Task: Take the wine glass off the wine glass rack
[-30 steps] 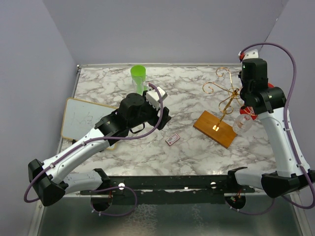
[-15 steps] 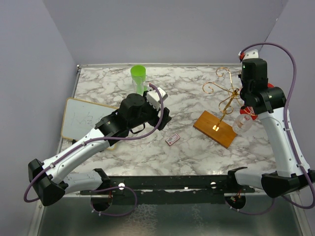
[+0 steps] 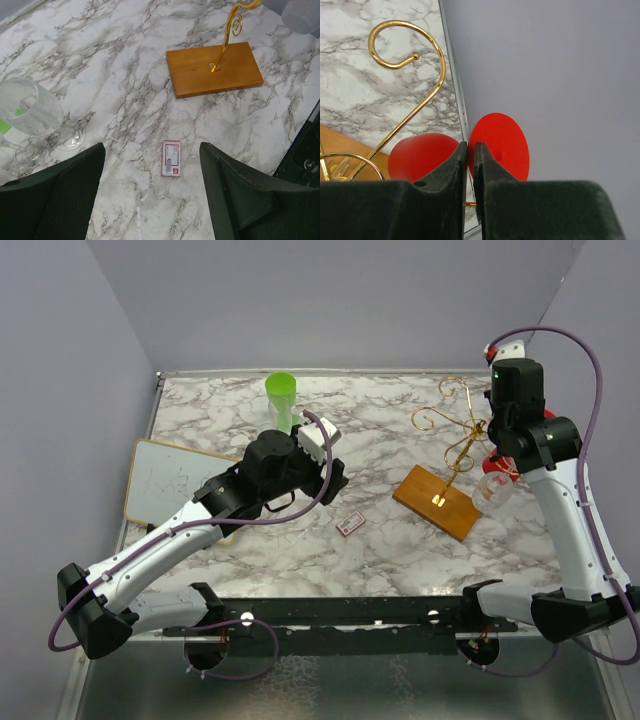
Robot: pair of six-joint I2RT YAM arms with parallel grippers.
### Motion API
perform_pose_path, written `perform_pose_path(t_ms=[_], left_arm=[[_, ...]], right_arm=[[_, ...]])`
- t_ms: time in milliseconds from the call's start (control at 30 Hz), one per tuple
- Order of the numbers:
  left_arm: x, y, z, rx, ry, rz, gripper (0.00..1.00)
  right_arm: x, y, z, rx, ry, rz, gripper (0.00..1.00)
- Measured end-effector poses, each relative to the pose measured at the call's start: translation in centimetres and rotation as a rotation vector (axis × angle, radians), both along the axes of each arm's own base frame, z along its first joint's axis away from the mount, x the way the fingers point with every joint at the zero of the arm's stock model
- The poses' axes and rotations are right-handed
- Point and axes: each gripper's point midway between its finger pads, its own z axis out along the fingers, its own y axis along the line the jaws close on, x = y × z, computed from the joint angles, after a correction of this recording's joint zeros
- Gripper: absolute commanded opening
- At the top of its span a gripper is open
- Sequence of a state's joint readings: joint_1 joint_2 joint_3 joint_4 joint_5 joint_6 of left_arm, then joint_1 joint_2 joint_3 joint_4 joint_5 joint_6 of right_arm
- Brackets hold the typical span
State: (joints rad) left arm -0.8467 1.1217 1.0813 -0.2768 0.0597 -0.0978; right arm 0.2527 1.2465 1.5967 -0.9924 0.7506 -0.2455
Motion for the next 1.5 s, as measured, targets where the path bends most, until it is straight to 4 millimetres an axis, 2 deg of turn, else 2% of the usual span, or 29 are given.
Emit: perform_pose_path(t_ms=[200, 867, 1267, 1500], left_arm=[[0.0, 0.0, 0.0, 0.0, 0.0, 0.0, 0.78], [-0.2, -0.1, -0.1, 0.001, 0.001, -0.005, 0.78], [-0.1, -0.2, -0.2, 0.005, 0.004, -0.005, 0.78], [-0.1, -0.2, -0.6, 0.011, 0.01, -0.005, 0.78]], right_arm=[[0.0, 0.0, 0.5, -0.009, -0.013, 0.007, 0.01], [-0.9, -1.0, 2.1, -0.08, -0.024, -0.004, 0.01], [-2.1, -1.5, 3.9, -0.1, -0.079, 0.0, 0.01], [-2.6, -1.4, 3.6, -0.118, -0.074, 0.017, 0.01]])
